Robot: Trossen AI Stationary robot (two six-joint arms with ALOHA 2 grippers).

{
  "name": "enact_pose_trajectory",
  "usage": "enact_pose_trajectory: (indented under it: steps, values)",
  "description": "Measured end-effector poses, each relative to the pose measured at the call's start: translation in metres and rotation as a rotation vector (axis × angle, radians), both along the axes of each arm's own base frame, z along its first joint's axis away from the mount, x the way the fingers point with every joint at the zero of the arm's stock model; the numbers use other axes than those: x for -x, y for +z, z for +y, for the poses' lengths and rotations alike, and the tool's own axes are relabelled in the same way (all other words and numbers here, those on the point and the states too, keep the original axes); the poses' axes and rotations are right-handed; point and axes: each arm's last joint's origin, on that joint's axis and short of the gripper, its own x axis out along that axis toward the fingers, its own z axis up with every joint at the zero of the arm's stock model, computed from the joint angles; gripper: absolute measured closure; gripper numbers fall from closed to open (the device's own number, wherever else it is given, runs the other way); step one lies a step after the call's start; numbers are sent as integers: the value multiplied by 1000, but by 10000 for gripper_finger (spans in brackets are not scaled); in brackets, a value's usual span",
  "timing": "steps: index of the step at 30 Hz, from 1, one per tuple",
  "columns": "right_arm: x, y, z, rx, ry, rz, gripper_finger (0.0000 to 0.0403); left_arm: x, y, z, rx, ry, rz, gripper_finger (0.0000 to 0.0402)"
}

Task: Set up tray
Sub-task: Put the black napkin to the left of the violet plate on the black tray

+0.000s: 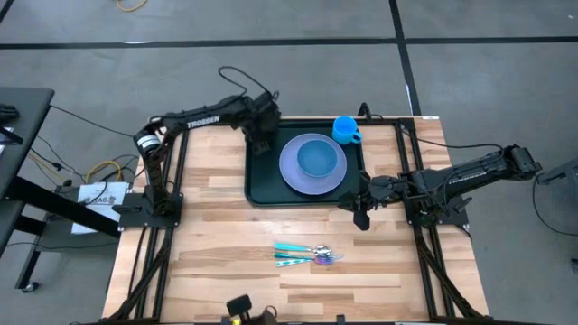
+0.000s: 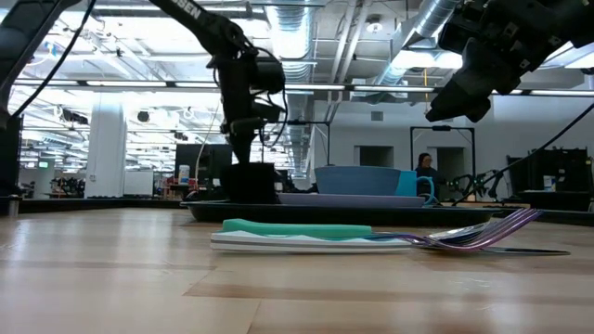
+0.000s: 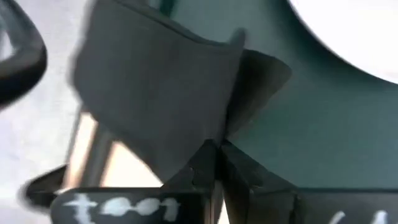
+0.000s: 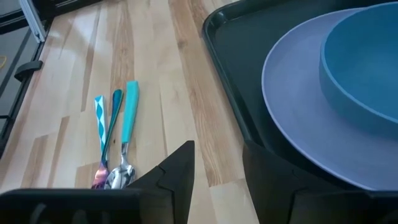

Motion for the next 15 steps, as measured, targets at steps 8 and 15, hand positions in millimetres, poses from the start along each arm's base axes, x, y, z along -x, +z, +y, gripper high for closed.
enact_pose_trajectory:
  steps: [8, 15]
  values:
    - [0, 0, 0, -1, 0, 0, 276, -10, -21, -32, 139, -69, -20, 401]
    - [0, 0, 0, -4, -1, 0, 276, -15, -31, -52, 205, -92, -20, 401]
